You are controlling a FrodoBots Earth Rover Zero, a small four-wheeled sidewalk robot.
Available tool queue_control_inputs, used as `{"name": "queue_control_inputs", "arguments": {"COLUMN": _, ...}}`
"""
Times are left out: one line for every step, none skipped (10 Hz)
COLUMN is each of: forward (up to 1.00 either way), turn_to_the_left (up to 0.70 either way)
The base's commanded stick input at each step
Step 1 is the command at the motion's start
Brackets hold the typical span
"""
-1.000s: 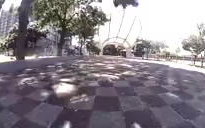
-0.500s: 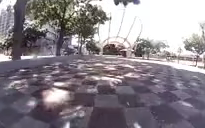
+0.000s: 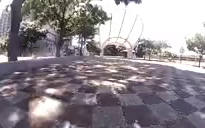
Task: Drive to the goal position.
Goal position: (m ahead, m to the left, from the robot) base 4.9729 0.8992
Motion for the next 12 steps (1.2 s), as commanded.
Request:
{"name": "queue_control_inputs", "arguments": {"forward": 0.7, "turn_to_the_left": 0.0}}
{"name": "queue_control_inputs", "arguments": {"forward": 0.7, "turn_to_the_left": 0.0}}
{"name": "queue_control_inputs", "arguments": {"forward": 0.7, "turn_to_the_left": 0.0}}
{"name": "queue_control_inputs", "arguments": {"forward": 0.7, "turn_to_the_left": 0.0}}
{"name": "queue_control_inputs", "arguments": {"forward": 0.7, "turn_to_the_left": 0.0}}
{"name": "queue_control_inputs", "arguments": {"forward": 0.7, "turn_to_the_left": 0.0}}
{"name": "queue_control_inputs", "arguments": {"forward": 0.7, "turn_to_the_left": 0.0}}
{"name": "queue_control_inputs", "arguments": {"forward": 0.7, "turn_to_the_left": 0.0}}
{"name": "queue_control_inputs", "arguments": {"forward": 0.7, "turn_to_the_left": 0.0}}
{"name": "queue_control_inputs", "arguments": {"forward": 0.7, "turn_to_the_left": 0.0}}
{"name": "queue_control_inputs", "arguments": {"forward": 0.7, "turn_to_the_left": 0.0}}
{"name": "queue_control_inputs", "arguments": {"forward": 0.7, "turn_to_the_left": 0.0}}
